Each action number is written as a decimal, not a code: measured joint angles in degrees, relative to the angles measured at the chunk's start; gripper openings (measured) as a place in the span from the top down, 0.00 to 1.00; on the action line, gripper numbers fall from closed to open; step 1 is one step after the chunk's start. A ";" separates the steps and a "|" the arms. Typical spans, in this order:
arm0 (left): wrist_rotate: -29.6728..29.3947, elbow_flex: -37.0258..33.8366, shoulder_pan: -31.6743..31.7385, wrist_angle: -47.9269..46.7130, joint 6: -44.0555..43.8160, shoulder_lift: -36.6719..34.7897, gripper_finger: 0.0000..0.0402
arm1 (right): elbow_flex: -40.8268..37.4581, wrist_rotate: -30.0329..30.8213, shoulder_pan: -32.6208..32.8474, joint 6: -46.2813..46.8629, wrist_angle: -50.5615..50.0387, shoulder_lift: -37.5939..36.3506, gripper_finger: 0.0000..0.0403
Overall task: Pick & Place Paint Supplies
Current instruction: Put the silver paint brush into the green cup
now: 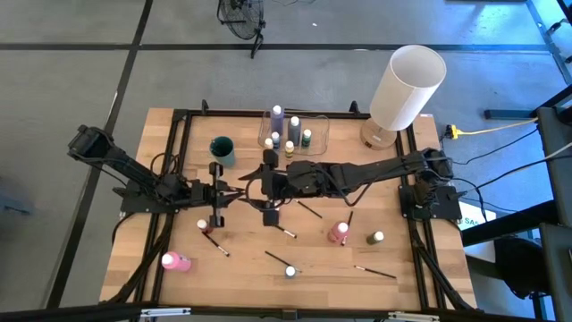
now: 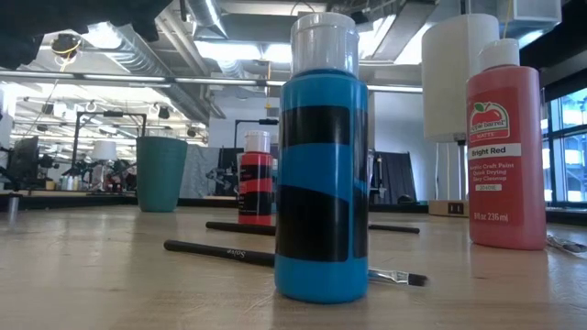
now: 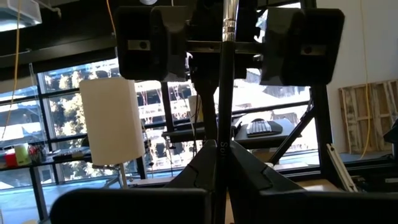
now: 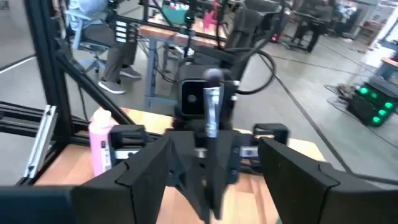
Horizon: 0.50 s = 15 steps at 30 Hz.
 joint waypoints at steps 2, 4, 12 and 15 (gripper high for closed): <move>0.00 0.00 0.00 0.00 -0.18 0.00 0.97 | 0.00 -0.33 -0.04 -0.68 0.85 0.25 0.39; 0.00 0.00 0.00 0.00 -0.40 0.00 0.97 | 0.00 -0.91 -0.07 -0.82 1.04 0.28 0.39; 0.28 1.21 0.00 0.13 0.30 0.75 0.97 | 0.00 -3.09 -0.20 -0.97 1.06 0.33 0.39; 0.33 2.46 0.00 0.00 1.25 2.69 0.97 | 0.00 -3.17 -0.21 -0.97 1.03 0.33 0.39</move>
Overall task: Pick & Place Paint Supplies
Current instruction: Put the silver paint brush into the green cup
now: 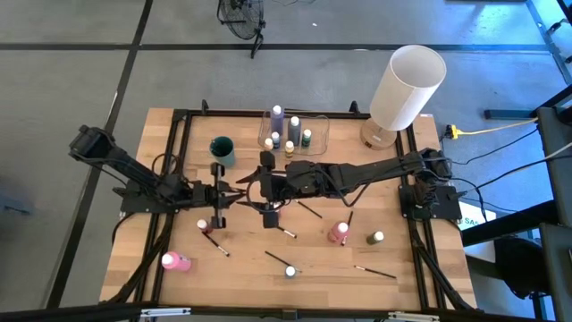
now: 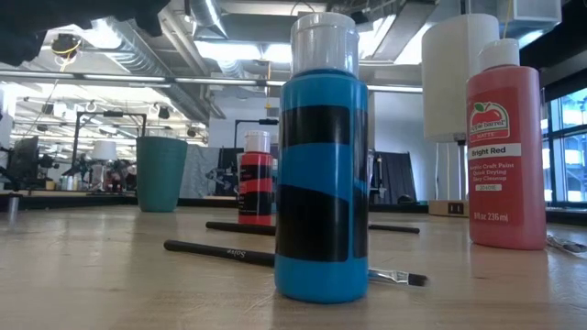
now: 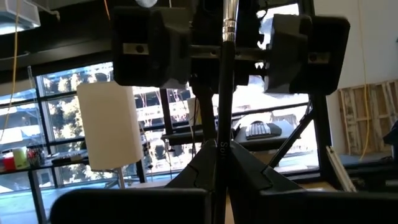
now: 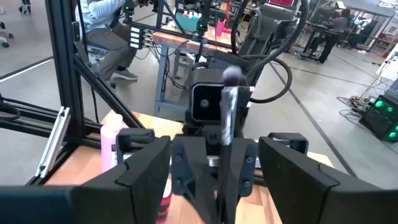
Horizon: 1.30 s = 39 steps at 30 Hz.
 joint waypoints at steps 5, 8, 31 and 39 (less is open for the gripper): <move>-0.03 2.03 0.00 -0.07 1.39 3.33 0.97 | 0.00 0.00 -0.01 0.00 -0.45 0.00 0.39; -0.17 2.50 0.00 -0.01 2.21 3.82 0.97 | 0.00 0.00 -0.01 0.00 -0.72 0.00 0.39; -0.88 2.49 0.00 0.01 2.29 3.02 0.97 | -0.02 0.06 0.38 -3.06 -3.35 0.00 0.82; -2.95 2.48 0.00 -0.31 2.46 3.04 0.94 | -0.02 0.31 0.36 -4.55 -4.54 0.00 0.96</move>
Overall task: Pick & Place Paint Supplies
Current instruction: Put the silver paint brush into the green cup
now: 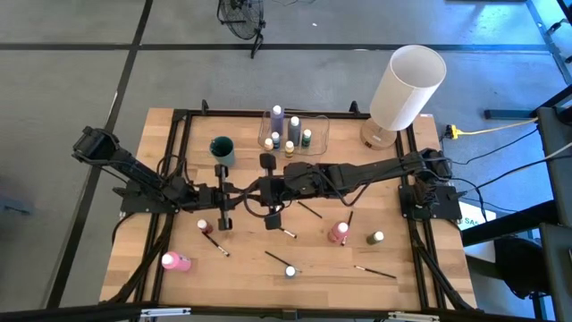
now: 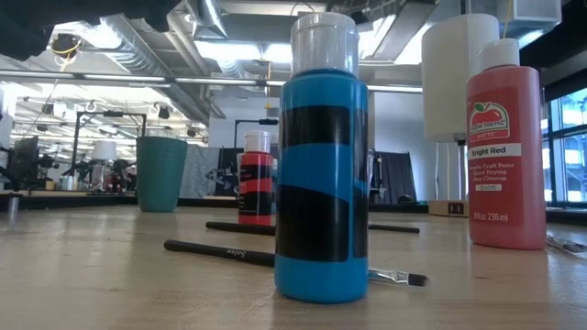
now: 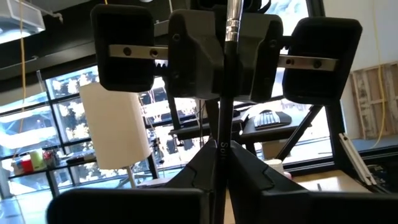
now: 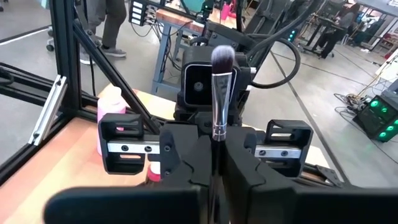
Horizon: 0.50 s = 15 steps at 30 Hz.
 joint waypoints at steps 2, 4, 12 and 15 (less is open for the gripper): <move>0.30 0.00 0.00 -0.04 -0.14 0.00 0.93 | 0.00 -0.03 0.02 -0.12 -0.03 0.00 0.96; 1.91 0.00 0.00 -0.31 -0.11 0.00 0.92 | 0.00 -0.09 0.09 -0.15 -0.17 0.00 0.96; 2.51 0.00 0.00 -1.48 0.10 -0.07 0.85 | -0.04 -0.29 0.09 0.26 -1.86 0.02 0.96; 2.51 0.00 0.00 -1.68 -0.24 -0.07 0.79 | -0.04 -0.31 0.20 0.28 -1.83 0.02 0.96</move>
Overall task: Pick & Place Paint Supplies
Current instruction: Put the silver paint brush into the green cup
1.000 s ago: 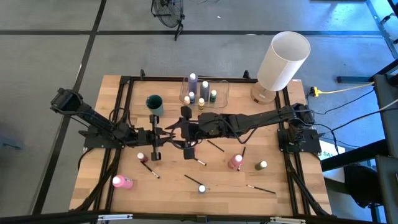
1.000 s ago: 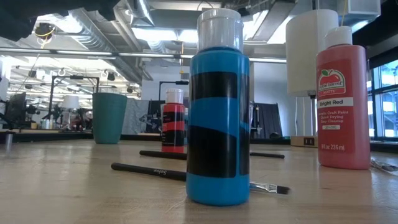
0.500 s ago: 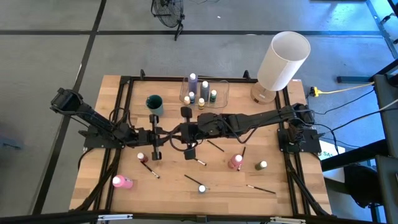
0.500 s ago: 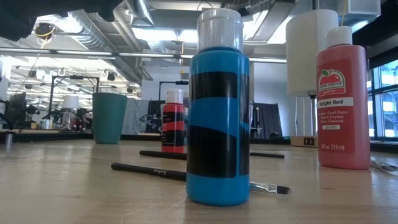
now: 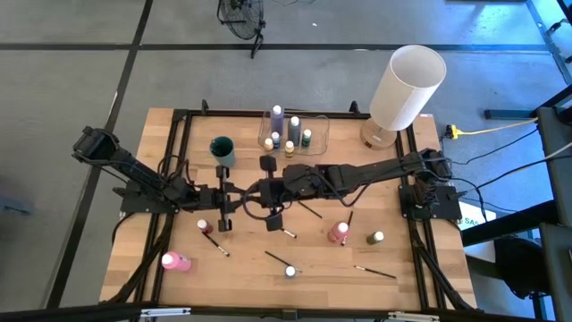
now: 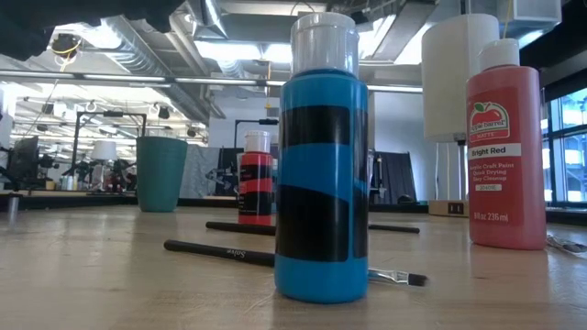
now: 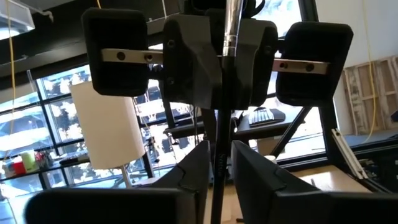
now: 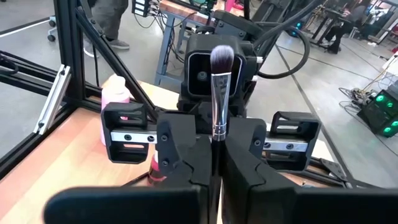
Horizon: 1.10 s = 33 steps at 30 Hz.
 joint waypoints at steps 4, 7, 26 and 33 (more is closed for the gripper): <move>0.00 0.00 0.00 0.02 0.00 0.00 0.72 | 0.00 -0.02 0.02 0.06 -0.21 0.00 0.96; 0.00 0.00 0.00 0.20 0.03 0.00 0.67 | 0.00 -0.02 0.00 0.20 -0.38 0.00 0.96; -24.60 -0.07 -10.63 -8.06 10.50 -6.95 0.62 | 0.00 9.62 0.04 3.21 -8.55 0.00 0.96; -20.19 -0.07 -10.15 -8.57 9.16 -9.99 0.62 | 0.00 5.12 -0.07 3.23 -7.87 0.00 0.96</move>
